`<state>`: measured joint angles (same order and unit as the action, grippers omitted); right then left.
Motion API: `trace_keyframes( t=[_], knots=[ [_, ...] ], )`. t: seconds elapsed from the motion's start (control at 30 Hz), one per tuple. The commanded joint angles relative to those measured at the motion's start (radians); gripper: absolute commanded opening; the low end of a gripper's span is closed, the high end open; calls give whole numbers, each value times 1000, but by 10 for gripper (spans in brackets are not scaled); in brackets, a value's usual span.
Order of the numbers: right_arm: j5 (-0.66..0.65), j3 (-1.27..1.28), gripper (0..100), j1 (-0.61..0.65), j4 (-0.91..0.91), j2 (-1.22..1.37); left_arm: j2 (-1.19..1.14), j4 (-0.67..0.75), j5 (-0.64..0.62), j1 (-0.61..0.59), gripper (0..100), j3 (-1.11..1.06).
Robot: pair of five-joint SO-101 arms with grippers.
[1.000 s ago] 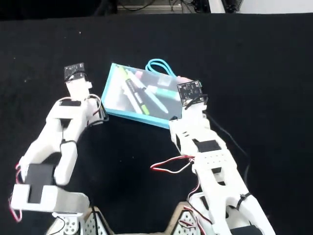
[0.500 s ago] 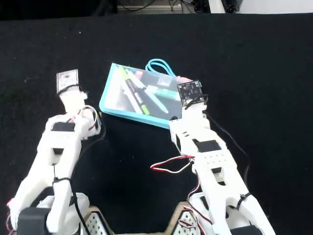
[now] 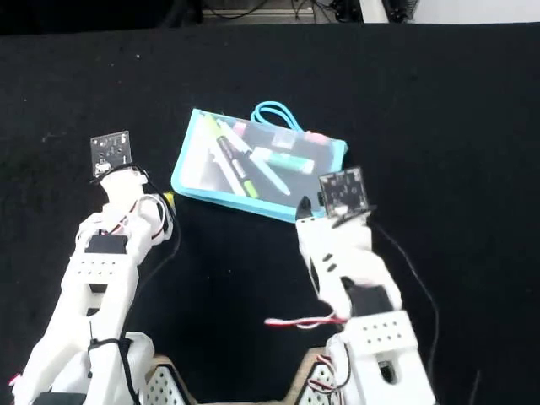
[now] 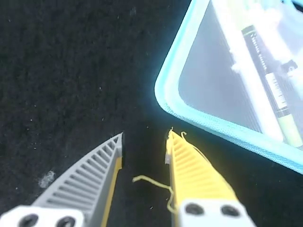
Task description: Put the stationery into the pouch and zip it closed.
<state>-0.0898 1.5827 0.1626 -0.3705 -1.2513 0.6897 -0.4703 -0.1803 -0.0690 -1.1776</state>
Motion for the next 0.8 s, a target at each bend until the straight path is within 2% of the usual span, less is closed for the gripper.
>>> trace_keyframes(
  t=[0.0, 0.27, 0.5, 0.63, 0.77],
  knots=[
    [3, 38, 91, 31, 14, -143, 32, 14, 5, 12, 155, 10],
    [3, 113, 91, 31, 18, -291, 32, 11, 5, 10, 155, 8],
    [0, 113, 91, 31, -3, -300, 32, 14, 15, 16, 155, 19],
    [0, 113, 90, 28, 0, -309, 29, 8, 218, 5, 155, -13],
    [0, 113, 89, 32, -9, -329, 32, 6, 410, -74, 155, -147]
  ],
)
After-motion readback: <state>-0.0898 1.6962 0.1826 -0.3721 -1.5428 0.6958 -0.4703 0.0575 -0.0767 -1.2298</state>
